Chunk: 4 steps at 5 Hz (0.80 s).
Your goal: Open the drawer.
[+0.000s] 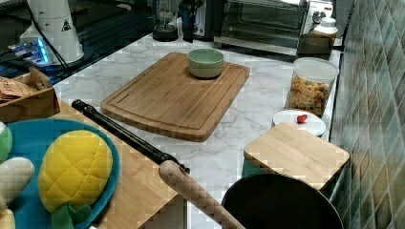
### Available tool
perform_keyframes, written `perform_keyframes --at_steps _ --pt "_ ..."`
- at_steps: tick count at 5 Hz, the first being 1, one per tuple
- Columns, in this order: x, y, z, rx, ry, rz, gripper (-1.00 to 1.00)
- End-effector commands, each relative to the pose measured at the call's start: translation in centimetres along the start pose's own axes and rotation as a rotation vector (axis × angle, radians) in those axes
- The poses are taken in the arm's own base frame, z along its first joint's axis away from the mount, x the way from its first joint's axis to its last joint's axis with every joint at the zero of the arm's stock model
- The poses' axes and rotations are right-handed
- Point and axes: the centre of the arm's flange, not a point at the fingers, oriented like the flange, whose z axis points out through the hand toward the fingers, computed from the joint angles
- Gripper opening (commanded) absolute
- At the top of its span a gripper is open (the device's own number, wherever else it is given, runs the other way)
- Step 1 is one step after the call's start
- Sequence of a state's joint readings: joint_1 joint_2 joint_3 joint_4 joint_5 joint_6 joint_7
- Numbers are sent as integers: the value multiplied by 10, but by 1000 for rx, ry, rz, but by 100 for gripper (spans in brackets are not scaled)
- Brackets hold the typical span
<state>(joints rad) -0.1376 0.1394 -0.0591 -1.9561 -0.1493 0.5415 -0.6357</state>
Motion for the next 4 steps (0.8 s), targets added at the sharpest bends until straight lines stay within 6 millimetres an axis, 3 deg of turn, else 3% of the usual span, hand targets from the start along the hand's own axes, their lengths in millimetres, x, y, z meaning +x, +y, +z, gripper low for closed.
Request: perform_keyframes --at_steps 1,4 --pt "23 119 16 -12 62 63 100" --pt "40 120 40 -129 58 74 100"
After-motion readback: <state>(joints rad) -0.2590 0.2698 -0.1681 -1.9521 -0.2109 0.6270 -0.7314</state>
